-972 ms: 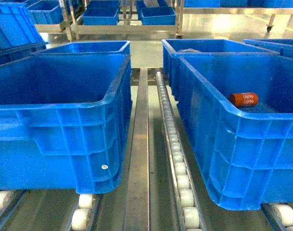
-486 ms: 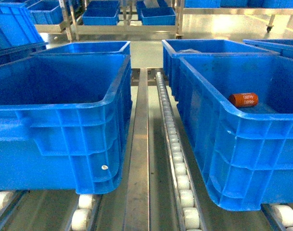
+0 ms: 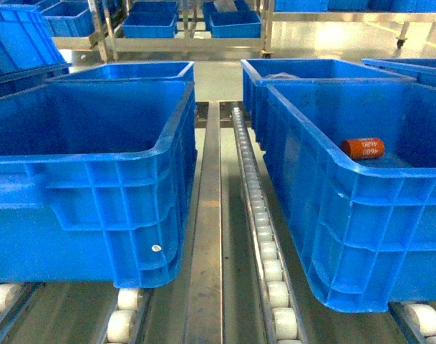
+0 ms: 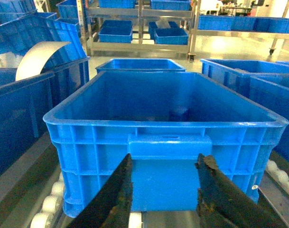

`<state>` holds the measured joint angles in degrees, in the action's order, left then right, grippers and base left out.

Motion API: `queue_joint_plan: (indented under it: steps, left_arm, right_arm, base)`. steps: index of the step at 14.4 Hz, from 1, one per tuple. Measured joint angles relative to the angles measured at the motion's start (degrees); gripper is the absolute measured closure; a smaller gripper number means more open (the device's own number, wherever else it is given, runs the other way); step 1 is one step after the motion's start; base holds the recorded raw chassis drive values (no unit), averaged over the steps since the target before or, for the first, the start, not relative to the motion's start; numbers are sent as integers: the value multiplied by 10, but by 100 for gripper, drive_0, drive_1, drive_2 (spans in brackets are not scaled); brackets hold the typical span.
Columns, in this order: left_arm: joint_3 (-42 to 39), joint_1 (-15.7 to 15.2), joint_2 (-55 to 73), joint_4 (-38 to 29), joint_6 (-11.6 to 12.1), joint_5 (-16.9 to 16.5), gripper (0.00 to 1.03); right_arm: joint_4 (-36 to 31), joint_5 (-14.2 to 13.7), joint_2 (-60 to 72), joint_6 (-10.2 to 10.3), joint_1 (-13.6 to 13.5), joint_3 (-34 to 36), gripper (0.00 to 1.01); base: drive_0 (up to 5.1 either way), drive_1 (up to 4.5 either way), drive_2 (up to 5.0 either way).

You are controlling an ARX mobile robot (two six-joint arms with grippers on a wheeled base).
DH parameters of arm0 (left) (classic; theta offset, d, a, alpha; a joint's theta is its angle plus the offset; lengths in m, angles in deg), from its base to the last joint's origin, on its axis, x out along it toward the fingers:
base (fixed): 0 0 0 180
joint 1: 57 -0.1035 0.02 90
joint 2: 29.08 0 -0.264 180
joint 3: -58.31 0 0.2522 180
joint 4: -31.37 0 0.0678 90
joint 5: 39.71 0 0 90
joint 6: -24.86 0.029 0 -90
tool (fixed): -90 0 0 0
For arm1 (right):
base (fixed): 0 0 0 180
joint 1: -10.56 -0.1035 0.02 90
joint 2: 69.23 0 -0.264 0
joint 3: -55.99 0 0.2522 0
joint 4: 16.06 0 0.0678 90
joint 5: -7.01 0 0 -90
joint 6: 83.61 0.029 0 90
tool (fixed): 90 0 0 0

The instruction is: Sort blue parts and orange caps into right shelf containers

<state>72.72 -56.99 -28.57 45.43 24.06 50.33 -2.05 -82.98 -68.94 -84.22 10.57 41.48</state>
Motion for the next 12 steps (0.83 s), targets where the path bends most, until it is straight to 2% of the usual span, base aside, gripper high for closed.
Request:
queue_joint_plan:
  steps: [4,5,6,12]
  left_arm:
    - [0,0,0,0,0,0,14]
    - [0,0,0,0,1,0,3]
    - [0,0,0,0,1,0,6]
    - [0,0,0,0,2,0,5]
  right_arm:
    - [0,0,0,0,0,0,6]
    - [0,0,0,1,0,0,2]
    - [0,0,0,1,0,0,4]
    - [0,0,0,1,0,0,3]
  base:
    - [0,0,0]
    - [0,0,0]
    - [0,0,0]
    - [0,0,0]
